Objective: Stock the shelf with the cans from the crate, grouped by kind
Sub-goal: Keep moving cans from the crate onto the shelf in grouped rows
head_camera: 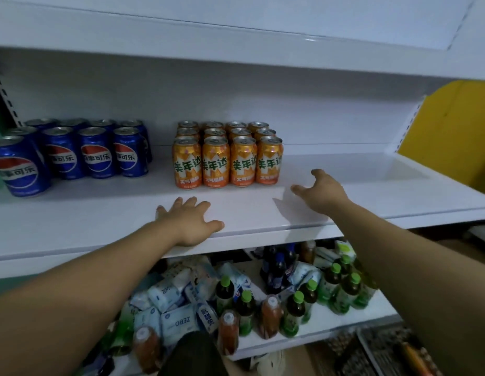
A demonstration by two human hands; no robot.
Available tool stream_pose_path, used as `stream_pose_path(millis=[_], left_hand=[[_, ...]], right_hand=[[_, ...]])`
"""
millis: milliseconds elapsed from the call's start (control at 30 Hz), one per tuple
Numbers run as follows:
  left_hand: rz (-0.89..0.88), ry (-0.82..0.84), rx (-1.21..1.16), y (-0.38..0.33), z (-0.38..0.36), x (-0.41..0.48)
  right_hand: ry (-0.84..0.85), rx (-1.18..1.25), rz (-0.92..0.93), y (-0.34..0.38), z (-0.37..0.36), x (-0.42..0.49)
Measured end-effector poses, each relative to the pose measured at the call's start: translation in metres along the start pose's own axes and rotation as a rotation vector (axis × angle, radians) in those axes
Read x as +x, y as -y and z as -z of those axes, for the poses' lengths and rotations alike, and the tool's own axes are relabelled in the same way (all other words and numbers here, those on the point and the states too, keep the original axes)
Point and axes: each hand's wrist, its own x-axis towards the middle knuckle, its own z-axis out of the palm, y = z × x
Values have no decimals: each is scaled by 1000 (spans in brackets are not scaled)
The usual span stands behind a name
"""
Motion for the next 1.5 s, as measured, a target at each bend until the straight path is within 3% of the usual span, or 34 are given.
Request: stream_pose_path(millis=[200,333,533,700,867,1067,1300,1500], left_hand=[[-411,-74,-35,-106,10,-7],[-680,-17,-96,-195,-19,-31],[-918,290,-19,-297,-108,-71],[-994,475,68,-355,-183,-84],[-965,617,129,-406,-248,-64],[-803,726,-7,-475,-324,-2],[-513,868,-181,-535,-448,71],[-394,933,-139,-565,-544,123]], right_hand=[[-62,-59,-124,-62,60,-57],[-97,-88,-291,-123,87,-108],[-112,-153,-588,-222,114,-191],[-75,-118,-794,-298,114,-246],[-16,-99,-906,-374,95,-264],[92,15,-972,-479,48,-230],[211,48,-954,-602,-34,-153],[244,70,-948,-694,-129,-104]])
